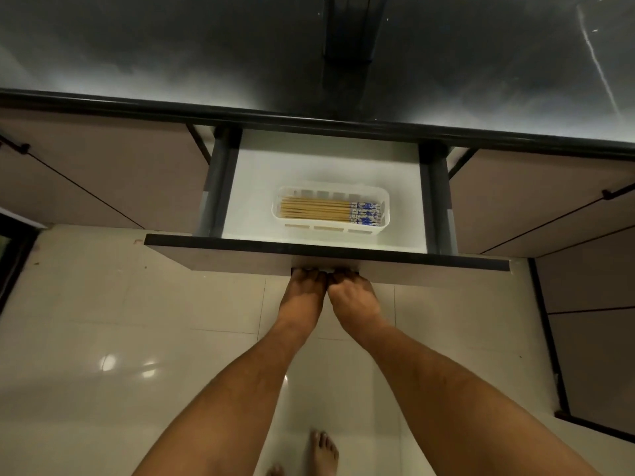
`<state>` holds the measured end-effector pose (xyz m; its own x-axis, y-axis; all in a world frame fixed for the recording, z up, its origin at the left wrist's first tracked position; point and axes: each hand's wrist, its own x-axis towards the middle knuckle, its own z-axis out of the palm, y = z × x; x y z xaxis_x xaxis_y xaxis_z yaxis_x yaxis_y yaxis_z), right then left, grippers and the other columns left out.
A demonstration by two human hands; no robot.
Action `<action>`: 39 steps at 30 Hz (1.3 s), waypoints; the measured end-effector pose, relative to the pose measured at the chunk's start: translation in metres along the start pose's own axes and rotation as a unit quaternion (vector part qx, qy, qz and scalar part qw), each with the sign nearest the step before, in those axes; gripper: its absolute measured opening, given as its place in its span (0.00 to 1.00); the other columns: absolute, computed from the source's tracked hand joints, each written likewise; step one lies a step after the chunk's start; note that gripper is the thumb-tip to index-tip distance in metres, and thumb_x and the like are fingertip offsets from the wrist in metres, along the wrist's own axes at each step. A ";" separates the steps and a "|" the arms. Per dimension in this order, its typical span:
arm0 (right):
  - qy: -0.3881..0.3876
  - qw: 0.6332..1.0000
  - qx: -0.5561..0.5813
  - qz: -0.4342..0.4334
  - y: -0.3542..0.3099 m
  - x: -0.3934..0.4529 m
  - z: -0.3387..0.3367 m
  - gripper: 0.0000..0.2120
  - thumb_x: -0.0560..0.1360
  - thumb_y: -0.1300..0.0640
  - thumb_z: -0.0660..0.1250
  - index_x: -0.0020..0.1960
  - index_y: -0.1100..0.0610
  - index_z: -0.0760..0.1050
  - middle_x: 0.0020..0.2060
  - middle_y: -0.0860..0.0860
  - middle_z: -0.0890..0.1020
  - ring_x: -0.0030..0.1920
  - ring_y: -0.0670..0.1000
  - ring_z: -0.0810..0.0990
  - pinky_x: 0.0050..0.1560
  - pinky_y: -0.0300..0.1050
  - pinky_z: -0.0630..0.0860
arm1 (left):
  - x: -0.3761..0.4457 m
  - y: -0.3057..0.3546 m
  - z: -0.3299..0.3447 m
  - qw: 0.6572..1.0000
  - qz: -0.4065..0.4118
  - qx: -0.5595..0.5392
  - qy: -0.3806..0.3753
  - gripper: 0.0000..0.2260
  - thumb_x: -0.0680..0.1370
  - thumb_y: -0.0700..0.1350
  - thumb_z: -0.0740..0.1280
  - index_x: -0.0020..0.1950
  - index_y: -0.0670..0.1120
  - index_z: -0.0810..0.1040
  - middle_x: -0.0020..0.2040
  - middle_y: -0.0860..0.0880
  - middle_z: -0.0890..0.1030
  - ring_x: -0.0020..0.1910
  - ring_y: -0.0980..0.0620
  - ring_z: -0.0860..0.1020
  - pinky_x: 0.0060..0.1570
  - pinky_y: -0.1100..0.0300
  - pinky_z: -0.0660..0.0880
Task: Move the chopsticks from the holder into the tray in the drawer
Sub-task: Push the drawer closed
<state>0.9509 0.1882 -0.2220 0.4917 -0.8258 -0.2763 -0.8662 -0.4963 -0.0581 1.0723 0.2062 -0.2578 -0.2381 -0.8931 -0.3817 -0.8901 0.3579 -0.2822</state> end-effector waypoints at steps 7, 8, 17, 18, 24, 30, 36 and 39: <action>0.005 1.000 -0.008 -0.006 0.030 0.061 -0.026 0.10 0.78 0.61 0.70 0.58 0.58 0.81 0.51 0.55 0.84 0.53 0.56 0.82 0.59 0.51 0.78 | 0.065 -0.032 -0.014 0.999 -0.021 -0.035 0.034 0.30 0.76 0.38 0.69 0.75 0.42 0.62 0.73 0.41 0.66 0.75 0.41 0.63 0.76 0.46 0.57; 0.008 1.000 -0.009 -0.008 0.033 0.069 -0.030 0.08 0.78 0.61 0.69 0.57 0.57 0.81 0.49 0.55 0.84 0.51 0.55 0.83 0.57 0.50 0.78 | 0.074 -0.036 -0.016 0.998 -0.025 -0.042 0.041 0.29 0.76 0.38 0.69 0.75 0.43 0.62 0.73 0.41 0.67 0.74 0.40 0.64 0.76 0.46 0.58; 0.024 0.999 0.025 -0.009 0.064 0.137 -0.053 0.05 0.79 0.61 0.69 0.54 0.56 0.82 0.47 0.53 0.84 0.47 0.53 0.84 0.55 0.49 0.79 | 0.139 -0.068 -0.034 0.991 -0.054 -0.087 0.091 0.25 0.75 0.37 0.70 0.72 0.45 0.70 0.69 0.44 0.72 0.69 0.43 0.70 0.73 0.49 0.62; 0.027 0.999 0.027 -0.008 0.067 0.144 -0.054 0.05 0.79 0.61 0.69 0.54 0.56 0.82 0.47 0.53 0.84 0.47 0.53 0.84 0.55 0.49 0.79 | 0.145 -0.071 -0.036 0.990 -0.053 -0.084 0.096 0.25 0.74 0.37 0.71 0.71 0.45 0.71 0.68 0.44 0.73 0.68 0.43 0.71 0.72 0.49 0.63; 0.041 0.999 0.003 0.003 0.083 0.184 -0.062 0.09 0.77 0.66 0.68 0.55 0.58 0.82 0.52 0.56 0.83 0.53 0.58 0.82 0.56 0.51 0.77 | 0.186 -0.093 -0.050 0.991 -0.058 -0.072 0.101 0.26 0.75 0.38 0.70 0.72 0.44 0.69 0.69 0.44 0.72 0.69 0.43 0.71 0.71 0.49 0.64; -0.036 0.997 -0.047 0.041 0.093 0.222 -0.062 0.29 0.74 0.59 0.75 0.73 0.58 0.70 0.67 0.57 0.75 0.67 0.59 0.75 0.68 0.53 0.71 | 0.218 -0.107 -0.055 0.990 -0.070 -0.064 0.100 0.22 0.79 0.39 0.66 0.73 0.45 0.68 0.69 0.45 0.73 0.69 0.45 0.72 0.71 0.50 0.66; 0.054 0.996 -0.066 0.034 0.101 0.239 -0.063 0.13 0.81 0.62 0.66 0.65 0.59 0.77 0.61 0.57 0.80 0.61 0.57 0.80 0.60 0.50 0.78 | 0.229 -0.115 -0.059 0.984 -0.043 -0.073 0.154 0.13 0.80 0.38 0.64 0.65 0.47 0.74 0.61 0.47 0.79 0.61 0.48 0.78 0.64 0.54 0.72; 0.082 0.995 -0.052 0.019 0.107 0.241 -0.061 0.12 0.82 0.63 0.62 0.65 0.58 0.76 0.63 0.57 0.80 0.61 0.57 0.80 0.60 0.50 0.78 | 0.232 -0.116 -0.058 0.982 -0.042 -0.077 0.166 0.14 0.81 0.39 0.64 0.66 0.48 0.74 0.62 0.48 0.79 0.62 0.49 0.77 0.66 0.55 0.71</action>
<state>0.9824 -0.0799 -0.2360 0.4749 -0.8723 -0.1162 -0.8742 -0.4828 0.0520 1.0978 -0.0587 -0.2624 -0.2527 -0.9664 -0.0468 -0.9539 0.2569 -0.1550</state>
